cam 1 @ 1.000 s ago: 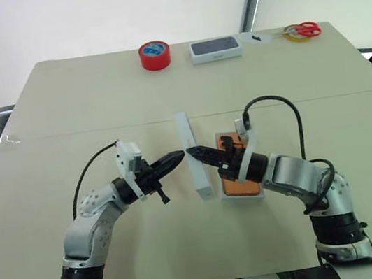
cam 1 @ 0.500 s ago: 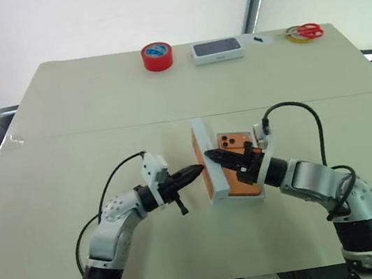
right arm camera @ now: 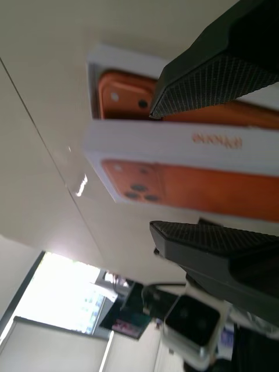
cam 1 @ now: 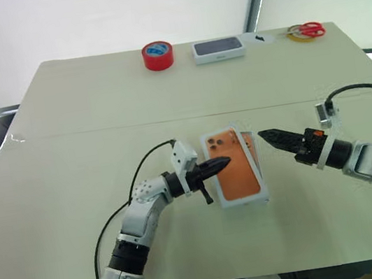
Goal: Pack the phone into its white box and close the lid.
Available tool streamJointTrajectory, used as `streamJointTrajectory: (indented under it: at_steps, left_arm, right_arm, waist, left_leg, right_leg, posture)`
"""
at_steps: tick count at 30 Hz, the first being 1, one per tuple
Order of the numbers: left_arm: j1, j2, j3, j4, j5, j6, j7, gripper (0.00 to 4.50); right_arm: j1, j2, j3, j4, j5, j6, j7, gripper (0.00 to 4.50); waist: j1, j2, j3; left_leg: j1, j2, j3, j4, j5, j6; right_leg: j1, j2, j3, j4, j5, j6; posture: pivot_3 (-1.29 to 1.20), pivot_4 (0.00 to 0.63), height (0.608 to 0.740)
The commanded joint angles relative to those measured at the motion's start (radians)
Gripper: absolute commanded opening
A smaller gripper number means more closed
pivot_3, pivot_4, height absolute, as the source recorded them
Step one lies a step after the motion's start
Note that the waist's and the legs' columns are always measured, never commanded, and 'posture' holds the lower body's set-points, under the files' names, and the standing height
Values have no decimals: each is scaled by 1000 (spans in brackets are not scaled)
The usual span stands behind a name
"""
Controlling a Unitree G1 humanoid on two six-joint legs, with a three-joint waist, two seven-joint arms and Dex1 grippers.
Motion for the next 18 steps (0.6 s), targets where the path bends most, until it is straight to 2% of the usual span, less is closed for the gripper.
streamJointTrajectory:
  at_steps: [1, 3, 5, 9, 12, 16, 18]
  left_arm:
    - [35, 68, 35, -68, -17, 4, -38, 0]
    - [49, 110, 53, -85, -20, 10, -41, 0]
    - [61, 142, 61, -96, -21, 12, -52, 0]
    - [92, 213, 53, -104, 1, 2, -93, 0]
    - [92, 228, 32, -67, 38, -20, -98, 0]
    - [36, 164, -29, 49, 134, -103, -61, 0]
    - [10, 124, -19, 67, 109, -71, -54, 0]
  right_arm:
    - [4, -13, 65, -99, -306, -170, 126, 2155]
    - [47, -24, 134, -128, -516, -295, 180, 1115]
    - [80, -28, 166, -150, -630, -371, 242, 36]
    - [117, -33, 200, -179, -782, -470, 340, 11]
    - [120, -26, 209, -171, -864, -511, 384, 11]
    - [126, -12, 221, -192, -911, -520, 446, 11]
    - [125, -13, 229, -199, -945, -525, 461, 11]
  waist:
    - [0, 0, 0]
    - [2, 0, 0]
    - [10, 0, 0]
    - [8, 0, 0]
    - [7, 0, 0]
    - [14, 0, 0]
    - [12, 0, 0]
  left_leg:
    - [0, 0, 0, 0, 0, 0]
    - [0, 0, 0, 0, 0, 0]
    - [0, 0, 0, 0, 0, 0]
    - [0, -3, 0, 2, 0, 1]
    - [1, -2, 0, 2, 0, 0]
    - [1, -2, -1, 1, 0, 0]
    - [2, -3, -1, 2, 0, 0]
  right_leg:
    - [0, 0, 0, 0, 0, 0]
    - [0, 0, 0, 0, 0, 0]
    - [0, -1, 0, 0, 0, 0]
    - [1, -4, 0, 0, 0, 0]
    - [2, -4, 0, 0, 0, 0]
    - [2, -4, -1, 0, 0, 0]
    - [4, -4, -1, 0, 0, 0]
  posture:
    - [0, 150, 730]
    - [0, 150, 730]
    - [0, 150, 730]
    - [0, 150, 730]
    - [0, 150, 730]
    - [0, 150, 730]
    - [0, 150, 730]
